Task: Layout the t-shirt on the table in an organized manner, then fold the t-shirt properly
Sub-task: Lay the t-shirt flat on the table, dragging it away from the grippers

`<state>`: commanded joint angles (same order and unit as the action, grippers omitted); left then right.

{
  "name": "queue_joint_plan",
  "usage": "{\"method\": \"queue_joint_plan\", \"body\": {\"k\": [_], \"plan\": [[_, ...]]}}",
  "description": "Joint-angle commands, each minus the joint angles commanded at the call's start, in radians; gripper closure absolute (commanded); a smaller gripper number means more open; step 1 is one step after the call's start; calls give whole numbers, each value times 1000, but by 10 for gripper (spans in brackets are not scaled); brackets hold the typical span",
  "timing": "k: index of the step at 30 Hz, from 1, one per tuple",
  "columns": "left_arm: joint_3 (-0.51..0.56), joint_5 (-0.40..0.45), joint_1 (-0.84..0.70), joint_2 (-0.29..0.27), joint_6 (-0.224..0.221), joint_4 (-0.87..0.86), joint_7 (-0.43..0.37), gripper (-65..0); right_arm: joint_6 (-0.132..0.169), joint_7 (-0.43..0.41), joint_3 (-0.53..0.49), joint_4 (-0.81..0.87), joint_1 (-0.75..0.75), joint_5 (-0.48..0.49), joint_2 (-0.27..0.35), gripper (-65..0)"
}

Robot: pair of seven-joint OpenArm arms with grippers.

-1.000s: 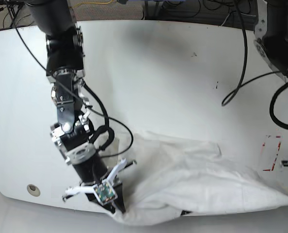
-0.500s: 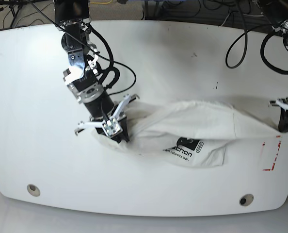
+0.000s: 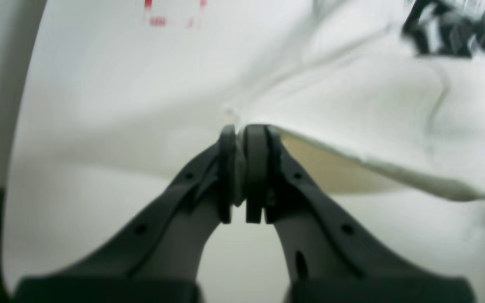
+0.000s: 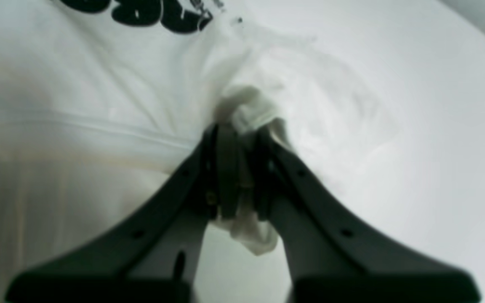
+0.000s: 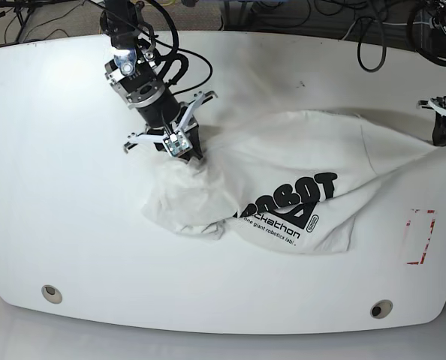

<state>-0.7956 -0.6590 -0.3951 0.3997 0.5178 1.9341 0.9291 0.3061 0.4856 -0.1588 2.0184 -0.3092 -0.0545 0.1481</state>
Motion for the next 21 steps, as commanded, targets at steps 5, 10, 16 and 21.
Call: {"method": "queue_joint_plan", "body": {"k": [5,10,16,21], "plan": [[-48,75,-46,0,68,0,0,0,0,2,0,0,-77,3,0,0],[-83,147,-75,0,147,-5,0,0,0,2,0,0,-153,3,0,0],[-97,190,-92,-2,180,-6,0,0,0,6,-2,-2,-209,5,0,-3],[-97,204,-94,-2,180,-6,0,0,0,8,-2,-2,-236,5,0,-114]]}}
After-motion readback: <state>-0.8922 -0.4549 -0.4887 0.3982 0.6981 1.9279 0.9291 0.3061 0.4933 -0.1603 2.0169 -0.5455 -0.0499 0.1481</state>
